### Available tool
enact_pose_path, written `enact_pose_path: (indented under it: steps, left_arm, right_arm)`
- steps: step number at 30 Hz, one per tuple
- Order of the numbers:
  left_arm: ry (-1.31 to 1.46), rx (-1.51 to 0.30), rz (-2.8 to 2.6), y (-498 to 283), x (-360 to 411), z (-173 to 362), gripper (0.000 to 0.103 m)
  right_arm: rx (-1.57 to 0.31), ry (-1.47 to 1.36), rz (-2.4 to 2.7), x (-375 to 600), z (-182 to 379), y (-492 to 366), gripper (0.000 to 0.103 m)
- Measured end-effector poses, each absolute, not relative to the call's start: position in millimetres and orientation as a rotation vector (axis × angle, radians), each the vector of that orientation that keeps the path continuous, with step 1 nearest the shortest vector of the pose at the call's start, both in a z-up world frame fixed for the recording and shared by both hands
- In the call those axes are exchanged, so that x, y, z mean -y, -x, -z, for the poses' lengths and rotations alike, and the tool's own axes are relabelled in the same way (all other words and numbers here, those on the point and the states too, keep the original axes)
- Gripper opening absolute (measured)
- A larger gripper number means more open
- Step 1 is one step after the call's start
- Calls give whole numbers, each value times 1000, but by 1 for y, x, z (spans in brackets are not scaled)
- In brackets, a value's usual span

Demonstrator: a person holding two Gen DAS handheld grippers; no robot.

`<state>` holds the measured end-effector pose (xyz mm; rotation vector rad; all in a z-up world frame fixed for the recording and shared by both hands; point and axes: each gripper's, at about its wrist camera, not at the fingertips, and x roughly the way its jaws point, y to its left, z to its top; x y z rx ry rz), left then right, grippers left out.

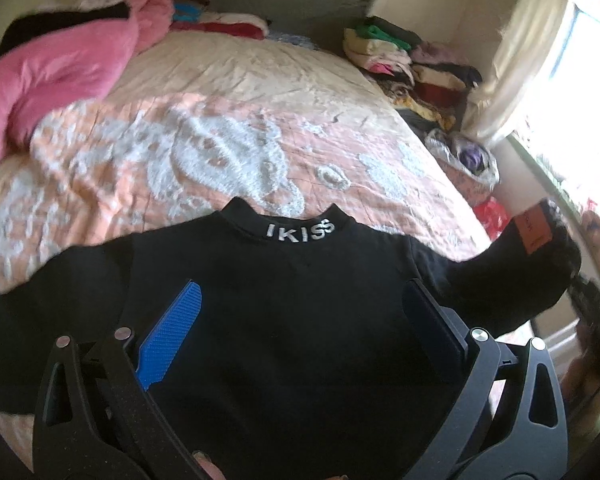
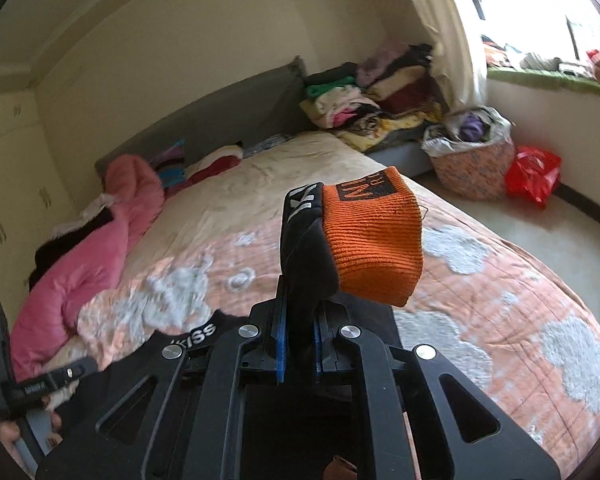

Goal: Fold small clothes
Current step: 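Lift the sleeve with the right tool and lay it across the shirt body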

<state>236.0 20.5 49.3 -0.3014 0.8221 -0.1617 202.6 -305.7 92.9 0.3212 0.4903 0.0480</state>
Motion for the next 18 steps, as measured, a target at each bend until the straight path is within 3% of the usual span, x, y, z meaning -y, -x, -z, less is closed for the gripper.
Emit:
enact_pose_path:
  steps: [18]
  left_arm:
    - [622, -946, 232, -245, -79, -10, 94]
  right_arm:
    - [-578, -150, -231, 184, -64, -220, 9]
